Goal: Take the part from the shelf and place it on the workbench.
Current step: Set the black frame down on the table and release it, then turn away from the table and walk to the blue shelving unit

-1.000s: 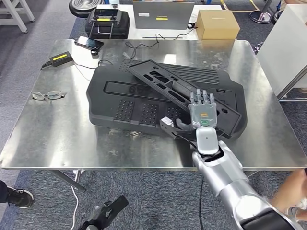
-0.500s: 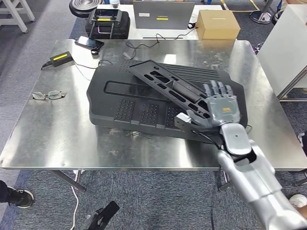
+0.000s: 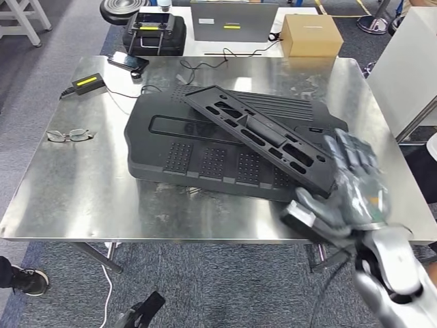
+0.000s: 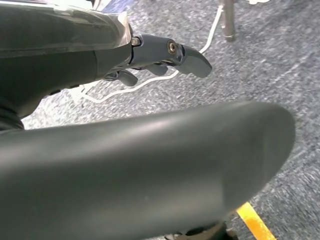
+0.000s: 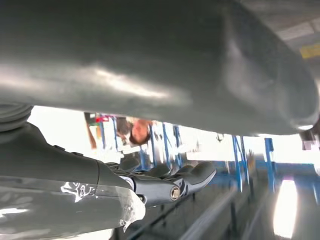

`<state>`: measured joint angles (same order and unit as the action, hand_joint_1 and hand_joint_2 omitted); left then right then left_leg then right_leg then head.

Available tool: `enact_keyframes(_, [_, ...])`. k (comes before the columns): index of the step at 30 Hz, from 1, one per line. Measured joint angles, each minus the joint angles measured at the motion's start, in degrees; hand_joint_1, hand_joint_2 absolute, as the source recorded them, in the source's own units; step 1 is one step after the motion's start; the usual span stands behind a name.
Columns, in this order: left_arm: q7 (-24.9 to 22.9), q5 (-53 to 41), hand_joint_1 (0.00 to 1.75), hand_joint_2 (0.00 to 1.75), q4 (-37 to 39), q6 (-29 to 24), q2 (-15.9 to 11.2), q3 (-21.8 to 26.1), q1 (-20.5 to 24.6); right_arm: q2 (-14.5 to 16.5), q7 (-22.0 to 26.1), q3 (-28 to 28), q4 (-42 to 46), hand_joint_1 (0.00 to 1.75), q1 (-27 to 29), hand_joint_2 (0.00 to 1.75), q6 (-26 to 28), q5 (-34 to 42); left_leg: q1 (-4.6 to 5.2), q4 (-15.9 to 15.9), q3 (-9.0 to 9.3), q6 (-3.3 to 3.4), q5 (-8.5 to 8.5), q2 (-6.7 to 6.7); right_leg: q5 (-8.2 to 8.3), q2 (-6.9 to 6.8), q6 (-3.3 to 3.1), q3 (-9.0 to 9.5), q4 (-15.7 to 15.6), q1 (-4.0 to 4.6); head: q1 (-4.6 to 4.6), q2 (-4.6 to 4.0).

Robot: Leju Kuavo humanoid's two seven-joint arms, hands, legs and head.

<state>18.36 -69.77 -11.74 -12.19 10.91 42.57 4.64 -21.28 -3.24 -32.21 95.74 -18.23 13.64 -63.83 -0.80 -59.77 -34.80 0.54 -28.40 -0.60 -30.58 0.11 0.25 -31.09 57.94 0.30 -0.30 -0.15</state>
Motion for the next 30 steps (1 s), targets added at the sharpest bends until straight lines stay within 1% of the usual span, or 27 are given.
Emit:
enact_keyframes(3, [0.09, 0.18, 0.0, 0.0, -0.01, -0.25, -0.03, 0.21, -0.26, -0.76, 1.8, 3.41, 6.02, 0.0, 7.23, 0.0, 5.27, -0.7, 0.03, 0.01, -0.02, -0.04, -0.07, 0.05, -0.04, 0.1, -0.02, -0.07, 0.0, -0.02, -0.01, 0.01])
enact_keyframes(5, [0.31, 0.12, 0.0, 0.0, 0.0, -0.4, -0.03, 0.4, -0.21, -0.4, 3.1, 5.35, 9.0, 0.0, 11.24, 0.0, 10.18, -0.89, 0.01, 0.01, 0.0, -0.04, -0.07, 0.05, -0.07, 0.07, 0.01, -0.06, -0.01, -0.01, 0.01, 0.01])
enact_keyframes(8, [0.62, 0.15, 0.0, 0.0, 0.0, -1.1, -0.03, 0.79, -0.39, 2.38, 6.72, 8.6, 13.84, 0.0, 18.48, 0.0, 21.25, 0.76, -0.03, 0.01, 0.02, -0.04, -0.08, 0.0, -0.12, 0.0, 0.06, -0.01, -0.01, 0.01, 0.0, 0.0])
enact_keyframes(10, [0.66, 0.2, 0.0, 0.0, 0.0, -1.76, -0.03, 1.01, -0.49, 4.92, 10.96, 10.71, 16.94, 0.0, 23.22, 0.0, 25.21, 5.7, -0.01, -0.01, 0.02, -0.03, -0.12, 0.01, -0.12, 0.02, 0.07, -0.01, -0.03, 0.0, -0.01, 0.0])
enact_keyframes(13, [0.64, 0.27, 0.0, 0.0, 0.0, -2.6, -0.03, 1.36, -0.55, 8.59, 17.55, 13.16, 20.03, 0.0, 28.69, 0.0, 26.08, 16.03, 0.15, -0.09, 0.02, 0.03, -0.23, 0.01, -0.13, 0.05, 0.13, -0.01, -0.1, -0.18, -0.02, 0.0])
enact_keyframes(16, [0.67, 0.33, 0.0, 0.0, -0.01, -3.29, -0.04, 1.79, -0.63, 11.11, 21.36, 14.46, 21.73, 0.0, 32.12, 0.0, 26.12, 22.83, 0.38, -0.07, 0.04, 0.17, -0.24, 0.01, -0.11, 0.04, 0.34, 0.02, -0.15, -0.41, -0.03, 0.01])
enact_keyframes(18, [0.69, 0.33, 0.0, 0.0, 0.0, -3.59, -0.03, 2.06, -0.75, 12.58, 23.57, 15.31, 22.84, 0.0, 33.96, 0.0, 26.15, 25.45, 0.31, 0.29, 0.22, 0.58, 0.06, 0.08, -0.15, 0.08, 0.66, 0.11, -0.15, -0.54, -0.04, 0.01])
enact_keyframes(19, [0.69, 0.33, 0.0, 0.0, 0.0, -3.7, -0.01, 2.19, -0.8, 13.18, 24.53, 15.73, 23.38, 0.0, 34.76, 0.0, 26.17, 26.39, 0.15, 0.62, 0.4, 0.82, 0.28, 0.17, -0.65, 0.1, 0.87, 0.07, 0.27, -0.57, -0.02, 0.0])
enact_keyframes(20, [0.69, 0.32, 0.0, 0.0, 0.01, -3.81, 0.01, 2.28, -0.82, 13.66, 25.38, 16.13, 23.87, 0.0, 35.45, 0.0, 26.2, 27.12, -0.07, 0.93, 0.59, 1.04, 0.5, 0.28, -1.76, 0.11, 1.13, -0.33, 1.55, -0.61, 0.01, 0.0])
enact_keyframes(21, [0.69, 0.31, 0.0, 0.0, 0.0, -3.92, 0.03, 2.36, -0.82, 14.07, 26.16, 16.5, 24.27, 0.0, 36.07, 0.0, 26.22, 27.85, -0.28, 1.15, 0.75, 1.16, 0.61, 0.38, -3.53, 0.11, 1.41, -1.24, 3.95, -0.74, 0.04, 0.0])
enact_keyframes(23, [0.62, 0.29, 0.0, 0.0, 0.0, -4.06, 0.04, 2.45, -0.86, 14.96, 27.55, 17.2, 24.87, 0.0, 37.38, 0.0, 26.25, 29.2, -0.38, 1.19, 0.8, 1.18, 0.63, 0.48, -7.38, 0.09, 2.07, -4.28, 11.31, -1.07, 0.07, 0.01])
enact_keyframes(24, [0.58, 0.28, 0.0, 0.0, -0.01, -4.08, 0.04, 2.48, -0.91, 15.38, 28.01, 17.48, 25.09, 0.0, 38.04, 0.0, 26.25, 29.65, -0.45, 1.18, 0.81, 1.16, 0.63, 0.51, -8.32, 0.09, 2.36, -5.51, 14.27, -1.31, 0.07, 0.01])
enact_keyframes(25, [0.54, 0.28, 0.0, 0.0, 0.0, -4.09, 0.04, 2.5, -0.95, 15.75, 28.29, 17.75, 25.3, 0.0, 38.62, 0.0, 26.25, 29.93, -0.55, 1.16, 0.82, 1.09, 0.64, 0.54, -8.05, 0.07, 2.65, -5.85, 15.35, -1.56, 0.05, 0.01])
enact_keyframes(26, [0.5, 0.28, 0.0, 0.0, 0.0, -4.09, 0.04, 2.52, -0.97, 16.05, 28.46, 17.98, 25.49, 0.0, 39.02, 0.0, 26.25, 30.12, -0.71, 1.12, 0.84, 0.97, 0.66, 0.54, -6.64, 0.05, 2.96, -5.08, 14.06, -1.81, 0.05, 0.01])
enact_keyframes(27, [0.5, 0.28, 0.0, 0.0, 0.0, -4.1, 0.05, 2.52, -0.96, 16.3, 28.66, 18.19, 25.68, 0.0, 39.28, 0.0, 26.25, 30.34, -0.9, 1.06, 0.87, 0.74, 0.66, 0.54, -4.51, 0.02, 3.26, -3.3, 10.64, -2.09, 0.06, 0.0])
enact_keyframes(28, [0.49, 0.27, 0.0, 0.0, 0.0, -4.1, 0.05, 2.52, -0.94, 16.53, 28.93, 18.36, 25.87, 0.0, 39.44, 0.0, 26.25, 30.6, -1.06, 0.99, 0.88, 0.4, 0.67, 0.51, -2.7, 0.02, 3.55, -1.15, 6.42, -2.31, 0.07, 0.0])
enact_keyframes(29, [0.48, 0.26, 0.0, 0.0, 0.0, -4.1, 0.05, 2.52, -0.92, 16.78, 29.33, 18.49, 26.07, 0.0, 39.62, 0.0, 26.25, 30.94, -1.14, 0.93, 0.84, -0.04, 0.72, 0.46, -1.38, 0.18, 3.48, 0.65, 2.85, -2.31, 0.06, 0.0])
enact_keyframes(30, [0.46, 0.23, 0.0, 0.0, -0.01, -4.11, 0.04, 2.52, -0.91, 17.03, 29.77, 18.62, 26.27, 0.0, 39.9, 0.0, 26.25, 31.3, -1.17, 0.91, 0.82, -0.54, 0.85, 0.4, -0.69, 0.33, 3.28, 1.73, 0.5, -2.25, 0.02, 0.0])
